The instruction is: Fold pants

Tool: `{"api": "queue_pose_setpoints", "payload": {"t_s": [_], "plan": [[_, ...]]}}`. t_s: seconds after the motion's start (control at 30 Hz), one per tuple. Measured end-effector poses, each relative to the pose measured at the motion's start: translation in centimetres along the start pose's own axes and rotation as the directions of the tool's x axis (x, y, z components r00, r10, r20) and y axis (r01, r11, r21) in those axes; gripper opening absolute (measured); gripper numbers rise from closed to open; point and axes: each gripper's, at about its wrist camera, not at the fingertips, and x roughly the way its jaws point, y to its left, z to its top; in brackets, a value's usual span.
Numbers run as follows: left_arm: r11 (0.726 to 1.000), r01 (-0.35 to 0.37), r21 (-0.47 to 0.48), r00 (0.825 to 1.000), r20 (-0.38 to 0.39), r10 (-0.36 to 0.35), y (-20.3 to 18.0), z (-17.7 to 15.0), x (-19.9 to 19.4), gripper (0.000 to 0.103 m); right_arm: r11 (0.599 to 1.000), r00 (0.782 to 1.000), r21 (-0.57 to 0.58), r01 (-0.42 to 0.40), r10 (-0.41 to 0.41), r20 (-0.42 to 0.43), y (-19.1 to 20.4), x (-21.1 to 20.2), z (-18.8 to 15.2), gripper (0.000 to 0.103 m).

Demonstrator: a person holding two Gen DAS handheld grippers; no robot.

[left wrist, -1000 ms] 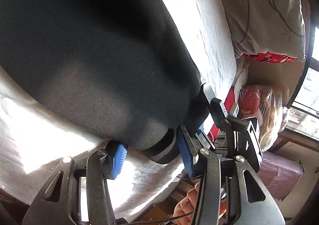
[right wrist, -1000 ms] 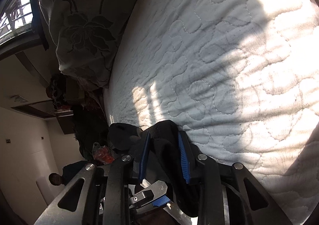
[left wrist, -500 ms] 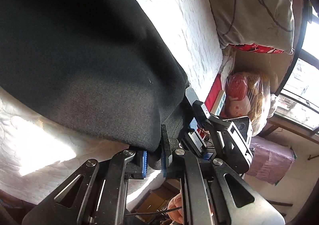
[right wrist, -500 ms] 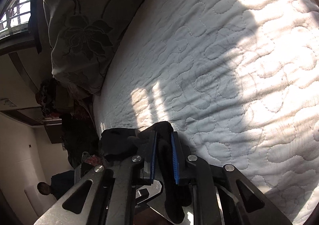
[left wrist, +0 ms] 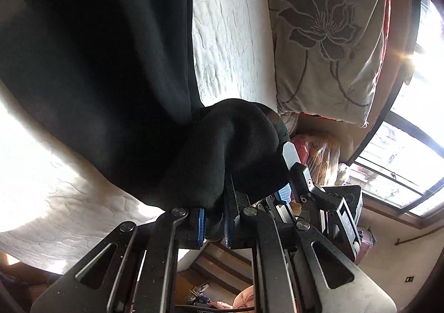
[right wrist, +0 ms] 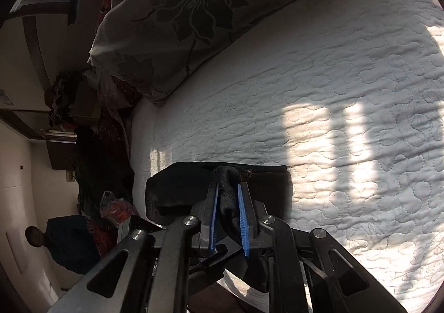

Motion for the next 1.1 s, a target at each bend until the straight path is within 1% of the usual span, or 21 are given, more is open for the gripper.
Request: {"api": "queue_pose_setpoints", "payload": {"t_s": [0.03, 0.1, 0.17, 0.23, 0.27, 0.3, 0.37, 0.4, 0.43, 0.5, 0.57, 0.63, 0.7, 0.77, 0.8, 0.87, 0.93, 0.97, 1.0, 1.07, 1.1], "plan": [[1.0, 0.003, -0.02, 1.0, 0.006, -0.003, 0.8, 0.8, -0.9, 0.008, 1.0, 1.0, -0.005, 0.0, 0.0, -0.009, 0.8, 1.1, -0.1, 0.017], [0.999, -0.001, -0.053, 1.0, 0.02, 0.002, 1.9, 2.2, -2.2, 0.008, 1.0, 0.999, -0.011, -0.01, 0.01, -0.035, 2.3, 3.3, -0.3, 0.018], [0.996, 0.003, -0.087, 1.0, 0.011, -0.002, 3.2, 3.3, -3.2, 0.008, 1.0, 0.998, -0.002, -0.016, 0.016, -0.054, 3.4, 5.4, -0.7, 0.022], [0.994, 0.006, -0.108, 1.0, 0.0, -0.006, 4.2, 4.2, -4.2, 0.008, 0.999, 0.997, 0.022, -0.036, 0.037, -0.063, 4.1, 7.2, -0.9, 0.032], [0.994, 0.004, -0.109, 1.0, -0.006, -0.005, 4.3, 4.5, -4.7, 0.009, 0.997, 0.996, 0.041, -0.06, 0.062, -0.07, 4.6, 8.2, -1.1, 0.035], [0.994, 0.001, -0.108, 1.0, -0.006, -0.002, 4.5, 4.8, -5.2, 0.009, 0.995, 0.993, 0.06, -0.084, 0.089, -0.081, 4.8, 8.8, -1.3, 0.042], [0.996, 0.0, -0.086, 1.0, -0.009, -0.001, 4.8, 5.1, -6.4, 0.012, 0.985, 0.984, 0.094, -0.142, 0.151, -0.092, 5.2, 9.9, -1.8, 0.05], [0.997, -0.007, -0.074, 1.0, -0.006, 0.007, 4.9, 5.2, -6.8, 0.015, 0.984, 0.983, 0.093, -0.151, 0.159, -0.089, 5.5, 10.3, -1.9, 0.056], [0.998, -0.012, -0.069, 1.0, -0.004, 0.012, 5.0, 5.3, -7.4, 0.015, 0.988, 0.986, 0.082, -0.131, 0.139, -0.091, 5.7, 10.9, -2.0, 0.061], [0.998, -0.027, -0.051, 1.0, 0.005, 0.027, 5.1, 5.4, -8.2, 0.016, 0.996, 0.993, 0.068, -0.051, 0.058, -0.107, 5.4, 11.9, -2.3, 0.061], [0.999, -0.043, -0.009, 0.999, 0.016, 0.044, 5.3, 5.3, -9.7, 0.015, 0.994, 0.992, 0.094, -0.05, 0.06, -0.112, 5.0, 12.5, -2.5, 0.061], [0.995, -0.075, 0.063, 0.996, 0.044, 0.073, 4.6, 5.1, -10.7, 0.015, 0.992, 0.992, 0.093, -0.08, 0.088, -0.087, 5.0, 11.8, -2.7, 0.061], [0.981, -0.122, 0.15, 0.99, 0.095, 0.108, 3.8, 4.7, -11.8, 0.015, 0.989, 0.989, 0.071, -0.133, 0.137, -0.052, 5.5, 10.2, -3.2, 0.061], [0.954, -0.178, 0.241, 0.977, 0.157, 0.143, 3.3, 4.6, -13.0, 0.015, 0.985, 0.986, 0.044, -0.164, 0.165, -0.02, 5.8, 8.1, -4.4, 0.061], [0.943, -0.201, 0.267, 0.971, 0.179, 0.156, 2.9, 4.5, -13.3, 0.015, 0.983, 0.984, 0.04, -0.178, 0.179, -0.004, 5.7, 7.1, -5.1, 0.063], [0.926, -0.208, 0.315, 0.968, 0.202, 0.149, 2.3, 4.5, -13.7, 0.015, 0.978, 0.98, 0.057, -0.199, 0.197, 0.026, 4.8, 5.5, -7.1, 0.069], [0.905, -0.213, 0.369, 0.97, 0.192, 0.151, 1.7, 4.3, -13.4, 0.018, 0.971, 0.976, 0.094, -0.218, 0.214, 0.05, 3.4, 4.8, -9.3, 0.075], [0.892, -0.225, 0.392, 0.97, 0.18, 0.166, 1.4, 4.2, -12.9, 0.024, 0.969, 0.976, 0.122, -0.217, 0.212, 0.047, 2.7, 5.0, -10.2, 0.075], [0.879, -0.241, 0.412, 0.968, 0.169, 0.186, 1.0, 4.2, -12.2, 0.027, 0.965, 0.977, 0.155, -0.213, 0.209, 0.043, 1.7, 5.4, -10.8, 0.075], [0.85, -0.264, 0.456, 0.964, 0.151, 0.218, 0.2, 3.9, -10.8, 0.027, 0.954, 0.975, 0.201, -0.221, 0.215, 0.049, 0.5, 6.4, -11.2, 0.075], [0.835, -0.273, 0.478, 0.962, 0.143, 0.232, -0.2, 3.8, -10.1, 0.027, 0.951, 0.978, 0.228, -0.208, 0.199, 0.062, 0.0, 6.9, -11.2, 0.075]]}}
